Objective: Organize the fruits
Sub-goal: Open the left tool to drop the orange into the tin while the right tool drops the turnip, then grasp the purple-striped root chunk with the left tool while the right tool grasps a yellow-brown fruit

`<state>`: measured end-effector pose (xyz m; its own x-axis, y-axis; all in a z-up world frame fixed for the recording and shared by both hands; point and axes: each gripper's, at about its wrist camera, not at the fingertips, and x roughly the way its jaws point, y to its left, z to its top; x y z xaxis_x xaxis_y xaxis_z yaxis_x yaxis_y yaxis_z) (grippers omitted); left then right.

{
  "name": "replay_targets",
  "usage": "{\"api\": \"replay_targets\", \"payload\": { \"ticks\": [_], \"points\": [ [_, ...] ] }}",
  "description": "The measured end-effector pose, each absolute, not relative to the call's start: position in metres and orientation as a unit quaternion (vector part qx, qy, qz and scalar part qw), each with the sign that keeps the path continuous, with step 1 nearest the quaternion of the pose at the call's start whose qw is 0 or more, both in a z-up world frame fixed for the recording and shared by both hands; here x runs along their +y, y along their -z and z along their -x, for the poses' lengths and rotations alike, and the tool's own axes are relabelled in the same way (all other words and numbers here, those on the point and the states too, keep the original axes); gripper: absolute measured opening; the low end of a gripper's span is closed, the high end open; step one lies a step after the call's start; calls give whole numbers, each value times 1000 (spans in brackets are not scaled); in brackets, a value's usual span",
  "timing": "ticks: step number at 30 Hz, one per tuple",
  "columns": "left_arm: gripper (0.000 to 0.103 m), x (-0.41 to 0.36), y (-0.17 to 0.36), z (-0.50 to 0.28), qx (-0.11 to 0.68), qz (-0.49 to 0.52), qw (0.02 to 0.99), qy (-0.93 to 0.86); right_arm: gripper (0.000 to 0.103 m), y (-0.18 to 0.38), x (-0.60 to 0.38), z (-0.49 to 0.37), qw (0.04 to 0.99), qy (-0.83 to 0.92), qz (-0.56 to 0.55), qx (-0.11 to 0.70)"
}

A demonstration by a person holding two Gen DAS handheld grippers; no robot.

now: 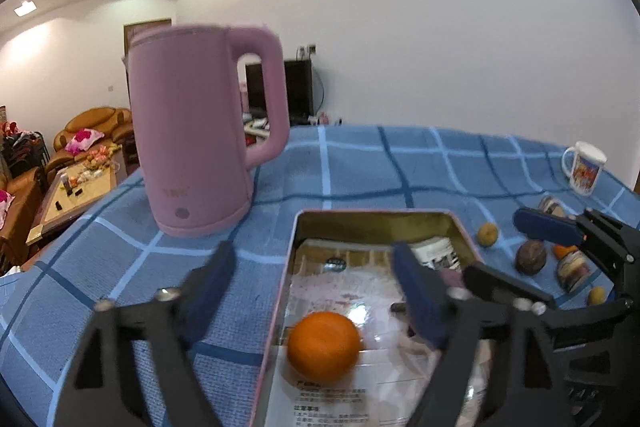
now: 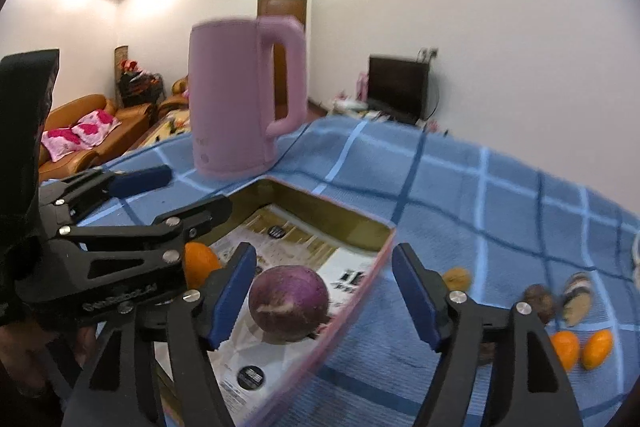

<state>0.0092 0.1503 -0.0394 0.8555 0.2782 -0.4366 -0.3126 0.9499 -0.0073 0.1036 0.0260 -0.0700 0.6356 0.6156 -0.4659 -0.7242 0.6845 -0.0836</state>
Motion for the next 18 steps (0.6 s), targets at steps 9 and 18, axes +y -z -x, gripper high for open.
{"api": "replay_targets", "payload": {
  "ticks": [9, 18],
  "points": [
    [97, 99, 17, -3, 188, 33, 979, -78, 72, 50, -82, -102, 931, -279, 105, 211],
    [98, 19, 20, -32, 221, -3, 975, 12, 71, 80, -155, -115, 919, -243, 73, 302]
  ]
}}
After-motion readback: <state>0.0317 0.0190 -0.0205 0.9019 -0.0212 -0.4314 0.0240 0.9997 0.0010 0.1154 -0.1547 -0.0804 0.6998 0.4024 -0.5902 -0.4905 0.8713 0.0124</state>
